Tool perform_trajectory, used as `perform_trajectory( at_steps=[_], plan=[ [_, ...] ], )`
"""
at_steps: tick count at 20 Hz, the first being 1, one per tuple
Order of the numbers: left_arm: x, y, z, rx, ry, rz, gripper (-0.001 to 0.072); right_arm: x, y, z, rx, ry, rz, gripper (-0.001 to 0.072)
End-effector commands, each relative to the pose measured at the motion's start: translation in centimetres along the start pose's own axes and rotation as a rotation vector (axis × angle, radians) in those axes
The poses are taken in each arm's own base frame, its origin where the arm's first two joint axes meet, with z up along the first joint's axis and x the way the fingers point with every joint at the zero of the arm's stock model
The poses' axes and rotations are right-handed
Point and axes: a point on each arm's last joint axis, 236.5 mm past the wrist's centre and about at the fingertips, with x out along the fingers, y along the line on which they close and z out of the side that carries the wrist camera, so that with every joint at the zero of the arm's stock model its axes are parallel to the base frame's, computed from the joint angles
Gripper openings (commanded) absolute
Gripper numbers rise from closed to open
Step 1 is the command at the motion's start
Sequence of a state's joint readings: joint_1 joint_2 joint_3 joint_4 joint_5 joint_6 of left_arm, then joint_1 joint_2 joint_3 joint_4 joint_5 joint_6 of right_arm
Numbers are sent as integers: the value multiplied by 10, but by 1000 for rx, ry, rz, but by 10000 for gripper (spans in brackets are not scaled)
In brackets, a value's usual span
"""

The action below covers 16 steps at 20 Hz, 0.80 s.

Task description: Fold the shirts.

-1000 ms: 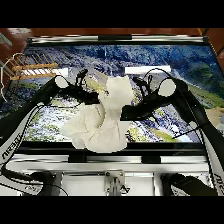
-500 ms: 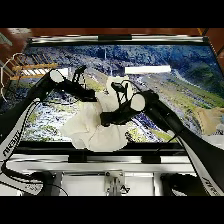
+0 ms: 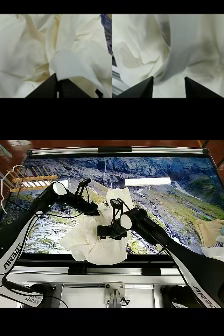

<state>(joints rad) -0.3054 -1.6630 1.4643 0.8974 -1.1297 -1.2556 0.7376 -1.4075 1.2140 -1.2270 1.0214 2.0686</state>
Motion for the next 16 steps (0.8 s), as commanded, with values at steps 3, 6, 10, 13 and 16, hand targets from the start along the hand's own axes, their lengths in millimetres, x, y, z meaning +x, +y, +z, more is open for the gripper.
perform_trajectory(
  at_steps=[3, 6, 10, 13, 16],
  plan=[
    [-4, -3, 2, 47, -9, 0, 57, 25, -9, -10, 91, 70, -27, 183],
    [-14, -4, 6, 53, -31, 6, 57, 13, -30, -16, -7, 101, -110, 80],
    [-49, -30, 26, 134, -122, 0, 57, -59, -54, 25, -196, -84, -192, 82],
    [-97, -92, 54, 291, -260, -67, 57, -170, -54, 85, -397, -389, -282, 82],
    [-175, -180, 78, 469, -464, -178, 57, -294, -26, 120, -528, -706, -321, 82]
  ],
)
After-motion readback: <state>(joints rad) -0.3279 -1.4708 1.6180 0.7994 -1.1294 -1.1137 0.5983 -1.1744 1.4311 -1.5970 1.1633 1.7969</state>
